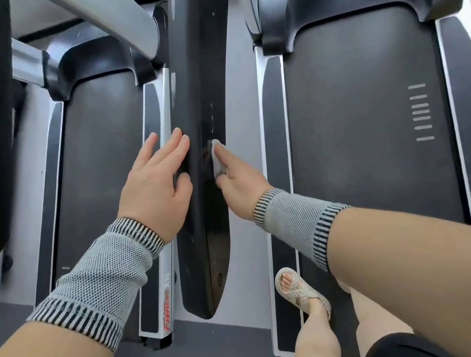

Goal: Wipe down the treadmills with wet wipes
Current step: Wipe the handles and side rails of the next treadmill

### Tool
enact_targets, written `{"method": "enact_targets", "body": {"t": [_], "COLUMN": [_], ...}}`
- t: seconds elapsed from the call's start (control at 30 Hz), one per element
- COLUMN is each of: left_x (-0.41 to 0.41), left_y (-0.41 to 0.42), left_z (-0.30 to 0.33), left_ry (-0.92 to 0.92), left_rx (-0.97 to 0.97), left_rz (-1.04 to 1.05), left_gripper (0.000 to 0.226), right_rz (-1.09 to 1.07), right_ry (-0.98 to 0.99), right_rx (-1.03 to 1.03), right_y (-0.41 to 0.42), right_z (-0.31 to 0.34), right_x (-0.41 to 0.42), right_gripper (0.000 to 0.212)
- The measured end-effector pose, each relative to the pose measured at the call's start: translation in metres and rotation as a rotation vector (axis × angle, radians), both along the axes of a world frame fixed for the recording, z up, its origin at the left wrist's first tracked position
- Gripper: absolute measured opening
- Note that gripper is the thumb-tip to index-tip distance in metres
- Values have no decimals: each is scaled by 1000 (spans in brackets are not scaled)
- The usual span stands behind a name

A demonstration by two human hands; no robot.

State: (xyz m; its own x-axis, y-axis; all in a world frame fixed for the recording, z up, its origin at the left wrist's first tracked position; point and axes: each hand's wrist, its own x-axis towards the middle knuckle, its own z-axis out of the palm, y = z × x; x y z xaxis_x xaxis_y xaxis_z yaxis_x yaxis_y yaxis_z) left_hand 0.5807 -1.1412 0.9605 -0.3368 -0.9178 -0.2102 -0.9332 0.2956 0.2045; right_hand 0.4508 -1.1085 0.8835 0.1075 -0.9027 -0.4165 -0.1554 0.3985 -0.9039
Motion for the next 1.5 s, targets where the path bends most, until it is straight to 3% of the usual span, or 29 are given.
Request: {"method": "enact_targets", "body": {"t": [0.33,0.57,0.73,0.9,1.1,1.23,1.4,1.5], "left_x": [1,0,-8,-11,-9,-12,-11,-12], "left_y": [0,-9,-24,-24,-24,-23,-23,-23], "left_z": [-2,3,4,1,-1,-1,0,0], "left_ry": [18,29,-1,-32,-24,-31,-11,-14], "left_rx": [-31,-98,-115,-63,-51,-36,-24,-24], "left_rz": [-4,-29,-71,-74,-62,-51,-33,-35], "left_gripper": [53,45,50,55,58,60,60,61], "right_rz": [-41,-29,-64,-32,-11,12,32,8], "right_ry": [-25,-19,-76,-18,-63,32,-39,-3], "right_rx": [-45,78,-57,154,-38,141,15,113], "right_y": [-6,-10,-8,-28,-10,-31,-6,-22], "right_z": [6,-6,9,-6,12,0,16,2], "right_x": [-4,-4,-2,-9,-4,-12,-6,-9], "right_gripper": [56,57,57,61,60,63,67,63]}}
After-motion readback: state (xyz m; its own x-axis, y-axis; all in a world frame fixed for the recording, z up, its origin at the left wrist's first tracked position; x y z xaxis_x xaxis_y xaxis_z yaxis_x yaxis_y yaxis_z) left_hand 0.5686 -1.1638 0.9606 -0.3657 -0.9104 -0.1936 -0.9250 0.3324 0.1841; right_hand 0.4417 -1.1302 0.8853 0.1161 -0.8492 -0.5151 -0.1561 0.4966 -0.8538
